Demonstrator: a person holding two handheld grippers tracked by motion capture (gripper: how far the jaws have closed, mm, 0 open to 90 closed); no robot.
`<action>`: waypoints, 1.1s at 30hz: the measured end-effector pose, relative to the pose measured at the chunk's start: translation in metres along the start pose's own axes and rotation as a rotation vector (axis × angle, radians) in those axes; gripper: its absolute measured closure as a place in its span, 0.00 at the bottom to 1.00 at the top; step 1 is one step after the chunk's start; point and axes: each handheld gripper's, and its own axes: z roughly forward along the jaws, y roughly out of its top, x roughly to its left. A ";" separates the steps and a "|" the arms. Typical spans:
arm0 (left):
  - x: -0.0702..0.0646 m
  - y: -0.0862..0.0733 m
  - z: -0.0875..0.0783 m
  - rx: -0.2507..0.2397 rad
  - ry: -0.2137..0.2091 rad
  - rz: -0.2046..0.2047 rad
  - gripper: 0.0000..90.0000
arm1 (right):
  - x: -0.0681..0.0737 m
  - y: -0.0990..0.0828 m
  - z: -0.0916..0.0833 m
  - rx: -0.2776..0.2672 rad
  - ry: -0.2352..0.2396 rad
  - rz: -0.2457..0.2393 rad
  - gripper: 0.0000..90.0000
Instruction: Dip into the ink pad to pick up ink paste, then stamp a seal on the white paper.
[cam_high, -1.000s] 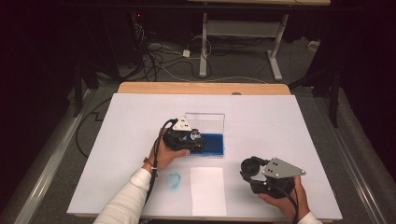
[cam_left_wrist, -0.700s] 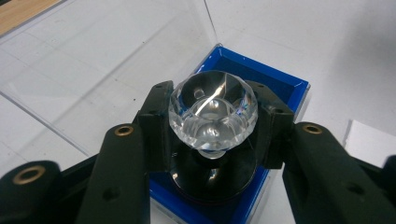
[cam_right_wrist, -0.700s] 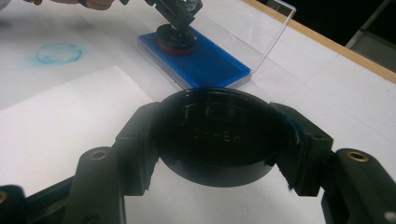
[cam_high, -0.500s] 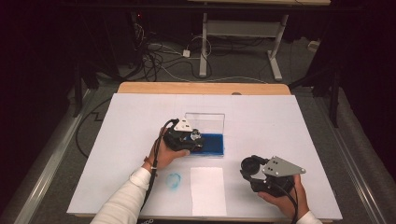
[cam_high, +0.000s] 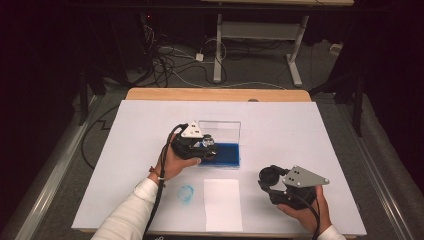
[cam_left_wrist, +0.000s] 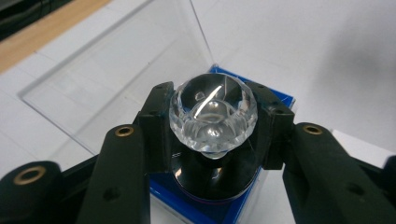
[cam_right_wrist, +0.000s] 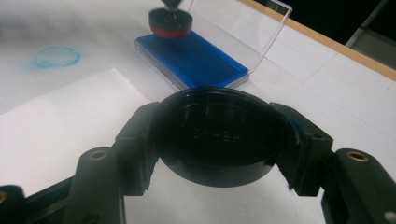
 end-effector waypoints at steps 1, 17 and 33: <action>-0.002 0.001 -0.005 -0.006 0.004 0.006 0.60 | 0.000 0.000 0.000 -0.002 -0.001 0.000 0.42; -0.031 0.004 -0.054 -0.066 -0.012 0.092 0.60 | 0.000 0.000 -0.003 -0.001 -0.016 -0.011 0.42; -0.067 0.009 -0.065 -0.082 -0.086 0.177 0.60 | 0.006 -0.001 -0.009 -0.007 -0.019 -0.032 0.42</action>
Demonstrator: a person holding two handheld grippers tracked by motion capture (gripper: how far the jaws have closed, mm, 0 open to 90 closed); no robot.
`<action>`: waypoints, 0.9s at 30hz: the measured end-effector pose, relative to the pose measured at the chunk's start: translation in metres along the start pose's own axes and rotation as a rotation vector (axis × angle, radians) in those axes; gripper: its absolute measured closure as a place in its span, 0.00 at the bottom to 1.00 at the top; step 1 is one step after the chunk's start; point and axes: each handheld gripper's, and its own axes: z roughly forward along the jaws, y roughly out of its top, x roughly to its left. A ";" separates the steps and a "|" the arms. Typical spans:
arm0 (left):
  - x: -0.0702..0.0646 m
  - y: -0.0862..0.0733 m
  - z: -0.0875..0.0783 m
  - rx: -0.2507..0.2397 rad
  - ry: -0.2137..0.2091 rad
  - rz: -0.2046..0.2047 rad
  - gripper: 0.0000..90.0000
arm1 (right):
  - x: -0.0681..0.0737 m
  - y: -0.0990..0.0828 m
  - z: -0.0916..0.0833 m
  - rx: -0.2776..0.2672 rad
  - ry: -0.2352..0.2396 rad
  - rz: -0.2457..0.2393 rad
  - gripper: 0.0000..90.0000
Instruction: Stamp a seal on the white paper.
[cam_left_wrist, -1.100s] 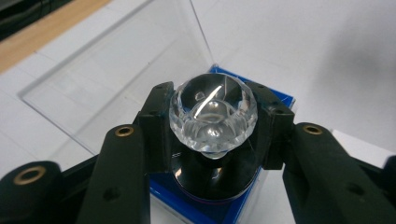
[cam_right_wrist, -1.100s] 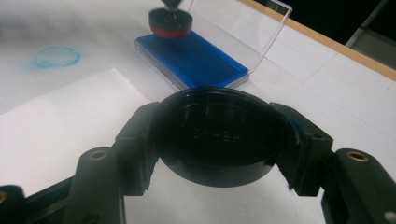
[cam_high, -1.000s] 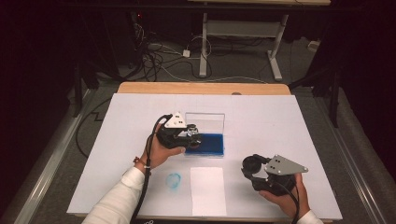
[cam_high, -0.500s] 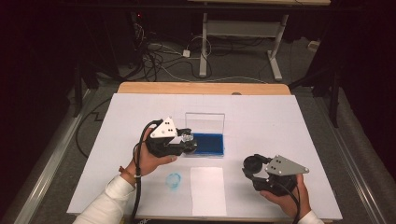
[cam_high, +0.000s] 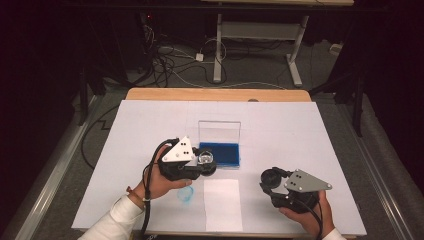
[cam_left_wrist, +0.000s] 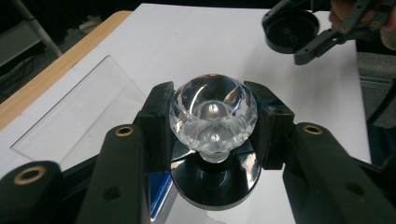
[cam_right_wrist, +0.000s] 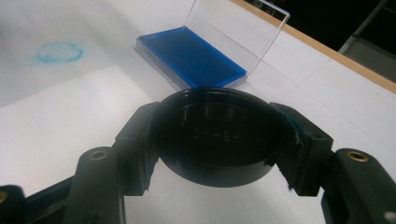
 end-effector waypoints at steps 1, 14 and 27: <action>-0.002 0.001 0.000 0.002 -0.003 0.007 0.60 | 0.000 0.000 0.000 0.000 -0.001 -0.002 0.42; -0.024 0.002 0.007 -0.008 -0.055 0.045 0.60 | 0.004 -0.001 -0.002 0.007 -0.004 -0.014 0.42; -0.040 -0.013 0.029 -0.004 -0.108 0.036 0.60 | 0.005 0.000 -0.001 0.013 -0.004 -0.020 0.42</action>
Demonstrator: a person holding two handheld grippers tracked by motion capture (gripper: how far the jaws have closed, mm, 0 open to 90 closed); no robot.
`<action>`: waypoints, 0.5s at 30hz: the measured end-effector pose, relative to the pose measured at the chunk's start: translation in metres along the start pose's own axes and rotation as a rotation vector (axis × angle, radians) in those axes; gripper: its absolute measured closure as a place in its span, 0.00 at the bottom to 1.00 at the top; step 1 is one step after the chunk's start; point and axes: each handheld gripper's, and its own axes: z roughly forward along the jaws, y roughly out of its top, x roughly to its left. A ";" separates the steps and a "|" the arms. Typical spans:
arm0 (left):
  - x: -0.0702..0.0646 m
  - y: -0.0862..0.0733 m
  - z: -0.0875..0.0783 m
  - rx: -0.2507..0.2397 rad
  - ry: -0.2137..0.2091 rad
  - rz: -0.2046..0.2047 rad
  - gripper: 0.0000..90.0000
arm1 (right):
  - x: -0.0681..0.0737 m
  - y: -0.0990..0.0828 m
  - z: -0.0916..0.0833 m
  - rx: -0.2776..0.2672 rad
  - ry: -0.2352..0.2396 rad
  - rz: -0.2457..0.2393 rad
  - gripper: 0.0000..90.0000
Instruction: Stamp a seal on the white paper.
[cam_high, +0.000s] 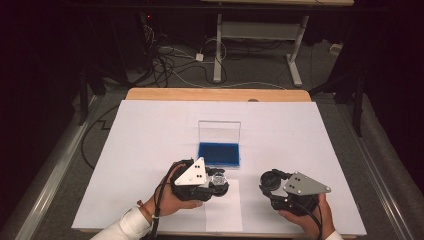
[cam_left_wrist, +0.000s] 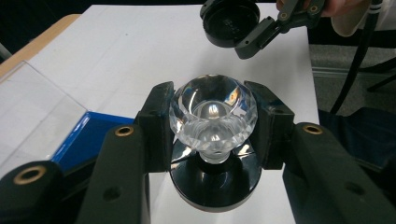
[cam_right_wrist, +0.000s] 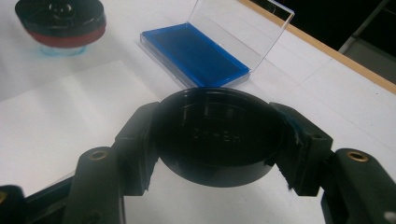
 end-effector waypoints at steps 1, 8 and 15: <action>-0.001 -0.001 0.001 0.004 0.000 0.003 0.60 | 0.000 0.000 0.000 0.004 0.001 -0.002 0.42; -0.009 -0.008 0.018 0.039 -0.040 0.007 0.60 | 0.001 0.000 0.001 0.008 -0.003 -0.007 0.42; -0.014 -0.016 0.031 0.077 -0.070 0.017 0.60 | 0.002 0.000 0.002 0.013 0.000 -0.010 0.42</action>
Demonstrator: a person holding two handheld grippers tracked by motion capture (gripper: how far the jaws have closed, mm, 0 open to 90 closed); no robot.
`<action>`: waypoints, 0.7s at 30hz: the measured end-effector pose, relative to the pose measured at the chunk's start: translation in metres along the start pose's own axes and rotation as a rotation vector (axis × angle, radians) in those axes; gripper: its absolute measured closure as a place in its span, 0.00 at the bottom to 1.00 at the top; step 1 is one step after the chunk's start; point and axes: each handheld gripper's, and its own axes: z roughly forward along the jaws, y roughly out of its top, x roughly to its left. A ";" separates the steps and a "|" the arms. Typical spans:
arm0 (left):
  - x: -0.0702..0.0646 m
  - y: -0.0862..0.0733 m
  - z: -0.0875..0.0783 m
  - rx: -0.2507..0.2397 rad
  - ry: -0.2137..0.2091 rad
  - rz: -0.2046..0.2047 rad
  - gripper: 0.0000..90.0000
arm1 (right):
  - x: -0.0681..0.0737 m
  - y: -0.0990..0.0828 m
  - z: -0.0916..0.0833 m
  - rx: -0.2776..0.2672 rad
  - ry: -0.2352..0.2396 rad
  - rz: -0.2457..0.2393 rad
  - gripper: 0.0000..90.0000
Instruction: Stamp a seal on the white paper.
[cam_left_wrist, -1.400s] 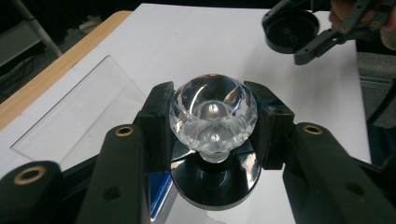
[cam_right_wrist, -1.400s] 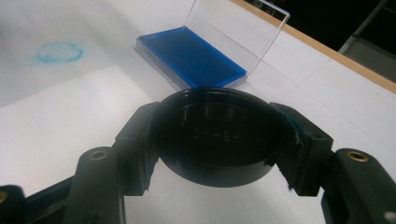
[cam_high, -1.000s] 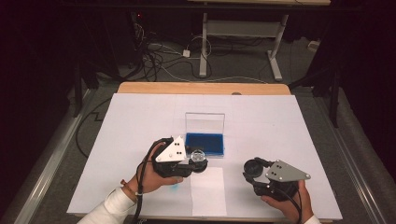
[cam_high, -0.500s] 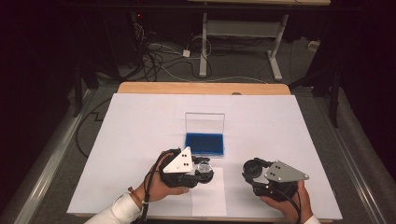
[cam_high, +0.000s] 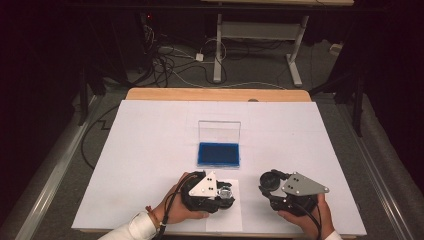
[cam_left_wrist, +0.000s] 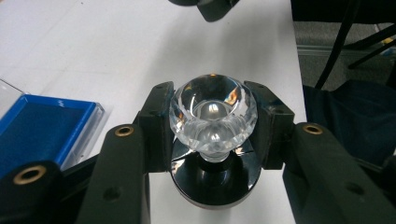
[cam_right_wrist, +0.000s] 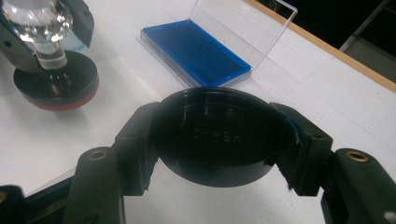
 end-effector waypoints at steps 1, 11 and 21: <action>0.000 -0.001 0.001 0.001 -0.002 -0.002 0.60 | 0.000 0.000 0.000 0.001 0.001 -0.001 0.42; -0.002 -0.009 0.009 0.021 -0.018 -0.001 0.60 | 0.001 0.000 0.001 0.007 0.001 -0.004 0.42; 0.000 -0.013 0.014 0.057 -0.018 0.005 0.60 | 0.000 -0.001 0.001 0.009 0.002 -0.008 0.42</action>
